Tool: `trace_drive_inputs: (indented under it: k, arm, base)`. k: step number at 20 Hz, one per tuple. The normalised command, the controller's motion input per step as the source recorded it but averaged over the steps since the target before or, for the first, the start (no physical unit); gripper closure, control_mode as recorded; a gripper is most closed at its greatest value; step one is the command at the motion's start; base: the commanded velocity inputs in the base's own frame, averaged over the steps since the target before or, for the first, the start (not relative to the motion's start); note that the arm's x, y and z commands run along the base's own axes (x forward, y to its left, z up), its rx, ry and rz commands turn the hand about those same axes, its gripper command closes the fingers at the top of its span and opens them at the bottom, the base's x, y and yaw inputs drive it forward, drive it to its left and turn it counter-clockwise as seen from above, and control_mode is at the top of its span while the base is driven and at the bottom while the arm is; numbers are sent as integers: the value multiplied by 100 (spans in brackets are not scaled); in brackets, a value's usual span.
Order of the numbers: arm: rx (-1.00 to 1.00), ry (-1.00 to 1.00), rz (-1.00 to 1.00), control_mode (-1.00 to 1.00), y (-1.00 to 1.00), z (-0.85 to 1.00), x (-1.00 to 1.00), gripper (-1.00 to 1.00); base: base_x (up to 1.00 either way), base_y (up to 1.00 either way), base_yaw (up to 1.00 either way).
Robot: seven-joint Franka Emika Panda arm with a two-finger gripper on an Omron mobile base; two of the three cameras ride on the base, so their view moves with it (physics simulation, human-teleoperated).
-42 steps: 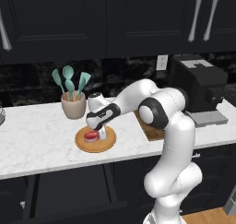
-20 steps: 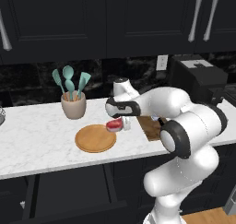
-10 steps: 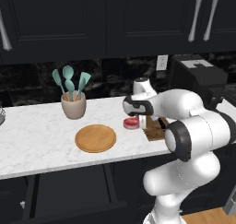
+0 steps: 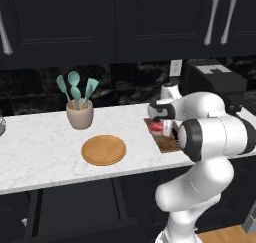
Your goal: Pick up the knife from the drawer and place it on the cutting board. Then place the meat from the plate to the cutting board.
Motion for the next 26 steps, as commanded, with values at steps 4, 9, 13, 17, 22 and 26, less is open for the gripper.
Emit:
trace_drive_inputs:
  k: [4,9,13,17,22,26]
  arm:
    - [0,0,-9,-100,-22,0,20,100]
    - [0,0,-4,-100,0,-12,1,100]
    - [0,0,-8,-100,0,-51,2,100]
    - [0,0,-10,-100,0,-54,0,100]
    - [0,0,-14,-100,0,-12,0,100]
    - [0,0,-21,-100,-12,0,0,100]
  base:
    - [0,0,0]
    - [0,0,0]
    - [0,0,0]
    - [0,0,0]
    - [0,0,0]
    - [0,0,0]
